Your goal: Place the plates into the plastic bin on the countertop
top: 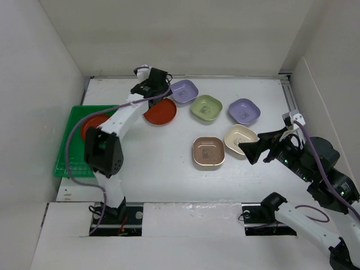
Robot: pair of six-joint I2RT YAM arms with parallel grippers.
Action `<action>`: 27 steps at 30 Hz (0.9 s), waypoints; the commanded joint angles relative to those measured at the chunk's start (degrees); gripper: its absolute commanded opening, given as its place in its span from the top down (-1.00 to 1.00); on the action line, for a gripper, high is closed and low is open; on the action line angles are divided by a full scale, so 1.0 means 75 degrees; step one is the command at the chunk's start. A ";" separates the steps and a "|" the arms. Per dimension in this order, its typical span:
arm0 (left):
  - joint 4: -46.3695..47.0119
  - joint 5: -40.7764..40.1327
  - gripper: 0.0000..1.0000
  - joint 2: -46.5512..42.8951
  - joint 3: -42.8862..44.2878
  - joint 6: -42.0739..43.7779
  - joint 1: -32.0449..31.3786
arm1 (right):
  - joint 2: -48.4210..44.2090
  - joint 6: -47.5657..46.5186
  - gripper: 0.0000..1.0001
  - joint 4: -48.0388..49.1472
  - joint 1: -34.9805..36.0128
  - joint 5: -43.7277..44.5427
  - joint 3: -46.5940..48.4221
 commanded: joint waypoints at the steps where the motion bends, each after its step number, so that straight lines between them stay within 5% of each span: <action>1: -0.0876 -0.0251 -0.98 0.1099 0.0608 -0.0244 -0.0027 | 0.0237 0.0050 -1.00 0.0707 -0.0033 -0.0010 -0.0003; 21: -0.0748 -0.0415 -0.91 0.2320 -0.0632 -0.1722 0.0383 | 0.0542 0.0273 -1.00 0.1164 -0.0033 -0.0256 -0.0495; 23: -0.0631 -0.0415 -0.78 0.2402 -0.0726 -0.1722 0.0383 | 0.0542 0.0273 -1.00 0.1164 -0.0033 -0.0256 -0.0495; 26: -0.0560 -0.0415 -0.15 0.2565 -0.0727 -0.1722 0.0383 | 0.0542 0.0273 -1.00 0.1164 -0.0033 -0.0256 -0.0495; 27: -0.0641 -0.0484 -0.09 0.2566 -0.0727 -0.1815 0.0383 | 0.0542 0.0273 -1.00 0.1164 -0.0033 -0.0256 -0.0495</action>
